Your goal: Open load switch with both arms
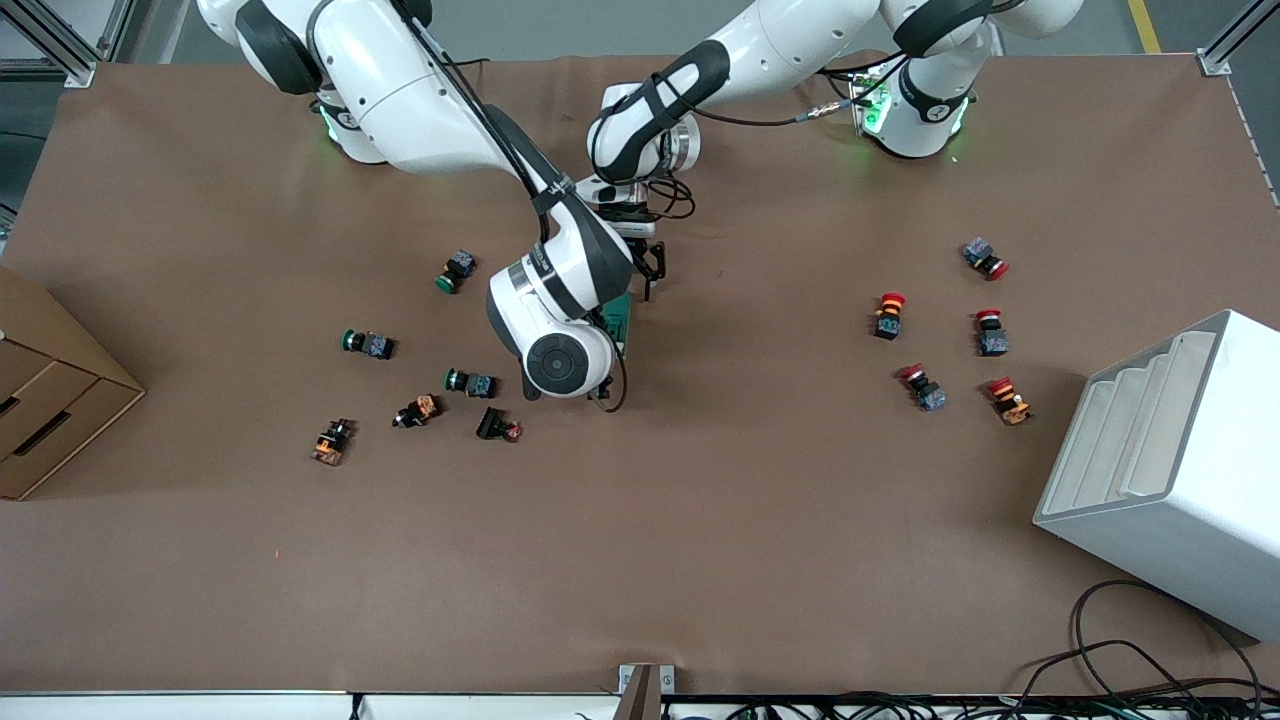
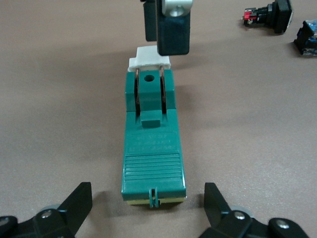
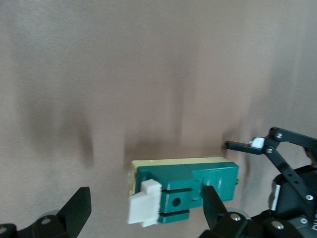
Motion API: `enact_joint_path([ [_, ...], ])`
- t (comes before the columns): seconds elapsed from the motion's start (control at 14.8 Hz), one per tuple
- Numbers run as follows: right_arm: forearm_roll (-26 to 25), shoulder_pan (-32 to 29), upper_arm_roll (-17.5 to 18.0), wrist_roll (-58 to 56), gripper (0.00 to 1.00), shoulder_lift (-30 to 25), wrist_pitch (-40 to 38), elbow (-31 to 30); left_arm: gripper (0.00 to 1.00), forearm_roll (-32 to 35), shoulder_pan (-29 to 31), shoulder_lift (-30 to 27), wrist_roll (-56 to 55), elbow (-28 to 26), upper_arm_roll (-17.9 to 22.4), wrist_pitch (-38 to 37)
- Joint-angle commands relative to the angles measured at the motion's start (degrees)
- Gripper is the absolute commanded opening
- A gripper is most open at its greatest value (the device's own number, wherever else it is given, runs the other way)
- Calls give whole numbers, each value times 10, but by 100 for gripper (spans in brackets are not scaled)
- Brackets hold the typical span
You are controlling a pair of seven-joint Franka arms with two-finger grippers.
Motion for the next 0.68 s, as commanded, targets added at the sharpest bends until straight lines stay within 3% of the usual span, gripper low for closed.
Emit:
enact_joint_path([
  [0.0,10,10,-1,10,100,5,-25,9,100,42,-3,11,-16,-1,4,-4],
  [0.61,11,5,12,4,100,4,-67,11,100,71,-26,12,-51,-27,3,-25],
])
